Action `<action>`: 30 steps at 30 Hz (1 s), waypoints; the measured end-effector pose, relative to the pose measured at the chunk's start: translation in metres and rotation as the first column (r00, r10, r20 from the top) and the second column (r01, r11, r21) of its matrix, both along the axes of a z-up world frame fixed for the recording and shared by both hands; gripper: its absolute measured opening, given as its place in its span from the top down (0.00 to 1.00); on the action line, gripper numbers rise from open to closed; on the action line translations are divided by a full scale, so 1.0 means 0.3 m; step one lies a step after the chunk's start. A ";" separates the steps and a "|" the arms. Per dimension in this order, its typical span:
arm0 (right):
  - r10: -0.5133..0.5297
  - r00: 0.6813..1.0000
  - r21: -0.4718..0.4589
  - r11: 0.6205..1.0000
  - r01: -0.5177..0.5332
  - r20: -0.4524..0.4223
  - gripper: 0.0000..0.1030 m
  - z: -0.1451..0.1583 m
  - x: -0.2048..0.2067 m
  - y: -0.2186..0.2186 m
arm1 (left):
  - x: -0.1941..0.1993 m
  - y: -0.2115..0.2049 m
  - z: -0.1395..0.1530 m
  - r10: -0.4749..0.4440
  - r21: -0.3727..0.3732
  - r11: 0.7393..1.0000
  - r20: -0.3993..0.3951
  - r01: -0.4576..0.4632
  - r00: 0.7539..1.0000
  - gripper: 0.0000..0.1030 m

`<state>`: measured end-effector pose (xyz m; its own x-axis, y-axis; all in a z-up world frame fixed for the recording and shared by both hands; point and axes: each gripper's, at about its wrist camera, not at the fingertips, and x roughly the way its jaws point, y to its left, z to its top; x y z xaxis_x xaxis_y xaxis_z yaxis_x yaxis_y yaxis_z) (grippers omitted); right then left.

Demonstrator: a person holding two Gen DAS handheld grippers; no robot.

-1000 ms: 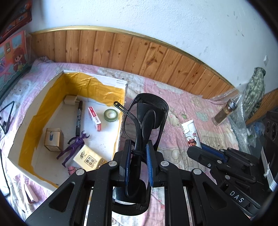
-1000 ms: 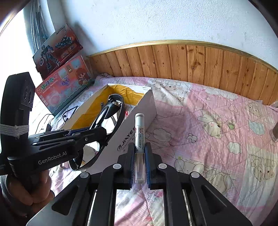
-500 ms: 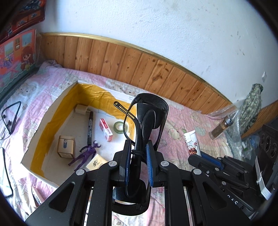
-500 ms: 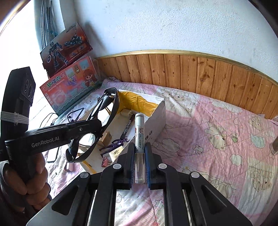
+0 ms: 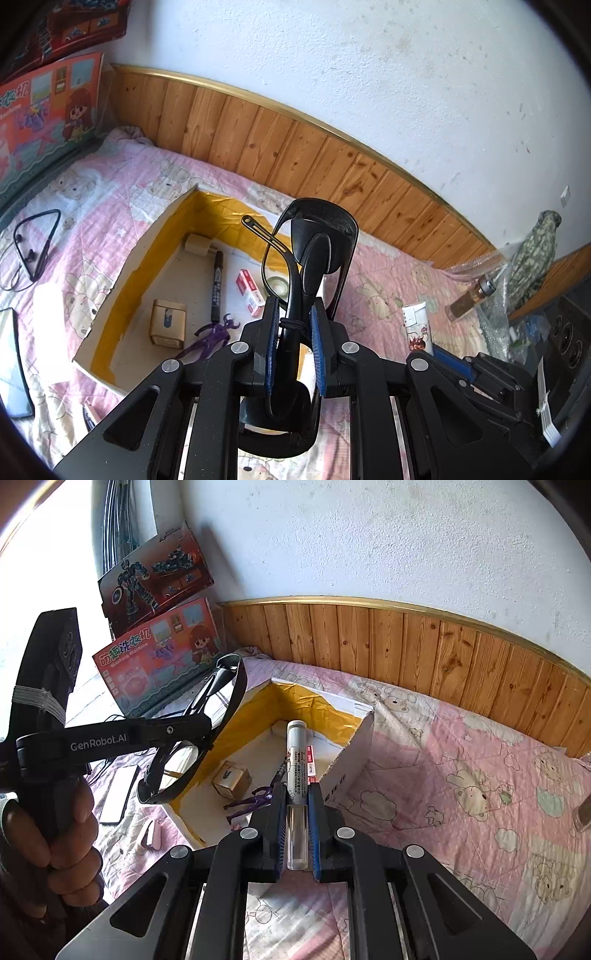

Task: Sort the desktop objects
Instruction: 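Carry the black glasses and white tube with both grippers over the cardboard box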

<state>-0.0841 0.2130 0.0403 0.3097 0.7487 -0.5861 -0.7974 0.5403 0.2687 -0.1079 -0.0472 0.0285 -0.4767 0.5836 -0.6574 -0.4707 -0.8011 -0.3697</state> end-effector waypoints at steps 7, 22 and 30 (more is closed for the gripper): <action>0.014 1.000 -0.012 1.000 -0.014 0.002 0.88 -0.003 -0.010 0.053 | -0.071 -0.029 -0.023 0.032 0.005 0.999 0.024 -0.033 0.999 0.84; 0.041 0.999 -0.052 0.998 -0.042 -0.023 0.88 -0.035 0.022 0.178 | -0.246 -0.021 -0.126 0.089 -0.046 0.995 0.096 -0.085 0.991 0.84; 0.045 0.996 -0.061 0.997 -0.050 -0.080 0.88 -0.080 0.070 0.261 | -0.342 -0.023 -0.180 0.129 -0.068 0.990 0.133 -0.121 0.983 0.84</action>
<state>-0.0630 0.2913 0.0163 0.2257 0.7224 -0.6536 -0.8007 0.5198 0.2979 -0.2104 -0.0541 -0.0254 -0.4467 0.4829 -0.7532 -0.3134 -0.8730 -0.3738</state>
